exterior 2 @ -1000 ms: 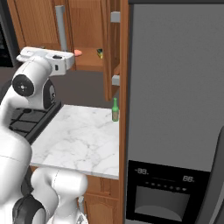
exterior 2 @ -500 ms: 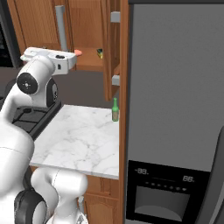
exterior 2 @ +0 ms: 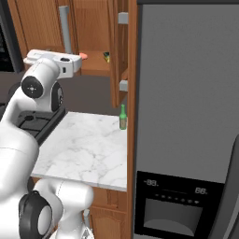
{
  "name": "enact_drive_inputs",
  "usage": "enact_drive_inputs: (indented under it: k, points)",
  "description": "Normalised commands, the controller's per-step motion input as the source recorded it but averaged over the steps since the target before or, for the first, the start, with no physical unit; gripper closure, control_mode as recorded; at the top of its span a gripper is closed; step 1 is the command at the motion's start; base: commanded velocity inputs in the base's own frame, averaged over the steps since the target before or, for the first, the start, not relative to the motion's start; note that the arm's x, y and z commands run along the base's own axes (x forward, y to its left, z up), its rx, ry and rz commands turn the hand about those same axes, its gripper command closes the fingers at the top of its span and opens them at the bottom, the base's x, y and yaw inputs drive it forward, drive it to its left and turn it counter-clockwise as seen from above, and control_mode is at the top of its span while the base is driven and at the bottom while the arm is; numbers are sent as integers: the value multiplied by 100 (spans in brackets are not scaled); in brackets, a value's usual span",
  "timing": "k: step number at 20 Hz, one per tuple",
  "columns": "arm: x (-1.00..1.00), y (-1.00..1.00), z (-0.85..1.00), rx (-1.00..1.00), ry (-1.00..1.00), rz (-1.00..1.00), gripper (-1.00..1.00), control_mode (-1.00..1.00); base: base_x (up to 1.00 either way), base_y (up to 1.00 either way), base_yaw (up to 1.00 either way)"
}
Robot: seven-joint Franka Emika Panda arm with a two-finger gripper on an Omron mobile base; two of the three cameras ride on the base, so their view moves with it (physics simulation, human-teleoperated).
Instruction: Pick the bar soap and sponge from the cabinet and place them on the counter.
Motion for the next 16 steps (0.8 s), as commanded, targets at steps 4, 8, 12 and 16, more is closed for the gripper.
enact_drive_inputs:
  k: [4,8,12,16]
  points:
    - [20,0,0,0,-1,2,-100,-100,0,0,0]
    - [21,0,0,0,-1,2,-100,-100,0,0,0]
    - [23,0,0,0,-3,2,-100,-100,0,0,0]
    - [22,0,-1,0,-4,1,-100,-100,0,0,0]
